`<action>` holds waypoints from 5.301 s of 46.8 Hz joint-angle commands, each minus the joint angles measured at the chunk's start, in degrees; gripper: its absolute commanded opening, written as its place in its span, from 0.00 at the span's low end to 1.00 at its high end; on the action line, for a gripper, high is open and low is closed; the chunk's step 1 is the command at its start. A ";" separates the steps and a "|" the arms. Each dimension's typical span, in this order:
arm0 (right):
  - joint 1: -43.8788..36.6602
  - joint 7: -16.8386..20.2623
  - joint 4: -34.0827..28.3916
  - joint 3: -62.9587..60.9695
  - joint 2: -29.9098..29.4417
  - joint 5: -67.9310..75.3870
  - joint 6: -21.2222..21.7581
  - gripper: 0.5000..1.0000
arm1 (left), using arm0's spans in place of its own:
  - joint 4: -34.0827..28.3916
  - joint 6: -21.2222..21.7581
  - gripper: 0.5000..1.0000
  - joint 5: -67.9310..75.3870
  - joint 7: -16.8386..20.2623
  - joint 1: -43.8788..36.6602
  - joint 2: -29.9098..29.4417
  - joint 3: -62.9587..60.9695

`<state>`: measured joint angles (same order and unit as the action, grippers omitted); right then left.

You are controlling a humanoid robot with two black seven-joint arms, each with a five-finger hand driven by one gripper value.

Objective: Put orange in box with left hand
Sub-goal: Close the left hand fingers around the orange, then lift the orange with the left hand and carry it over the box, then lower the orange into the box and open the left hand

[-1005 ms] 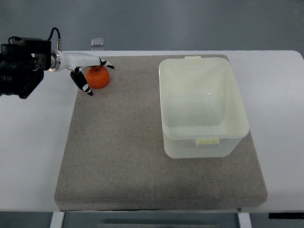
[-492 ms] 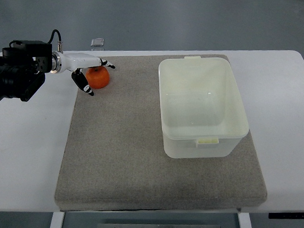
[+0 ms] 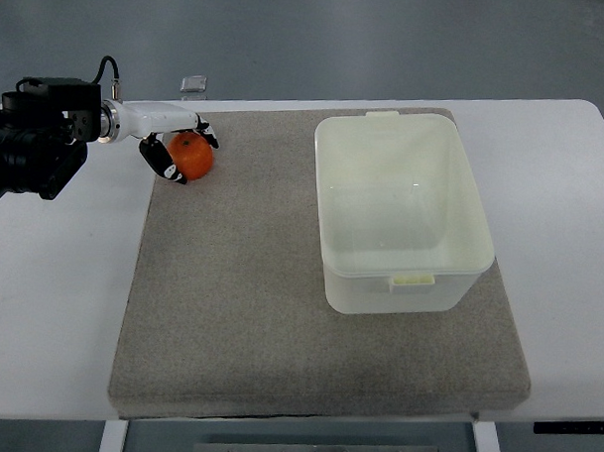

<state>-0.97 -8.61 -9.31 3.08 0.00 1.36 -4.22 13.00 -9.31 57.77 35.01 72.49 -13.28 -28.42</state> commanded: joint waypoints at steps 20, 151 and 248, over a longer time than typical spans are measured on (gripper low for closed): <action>0.00 0.00 0.00 0.00 0.00 0.04 0.00 0.85 | -0.69 0.16 0.00 -0.38 -0.01 0.02 0.80 0.21; 0.00 0.00 0.00 0.00 0.00 -0.05 0.00 0.85 | 45.72 19.50 0.00 11.57 -0.01 20.49 0.09 8.38; 0.00 0.00 0.00 0.00 0.00 0.04 0.00 0.85 | 35.18 20.20 0.92 10.25 -0.01 13.64 2.03 15.94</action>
<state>-0.97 -8.61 -9.32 3.08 0.00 1.35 -4.22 50.78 10.93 68.03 35.00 86.13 -11.03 -13.11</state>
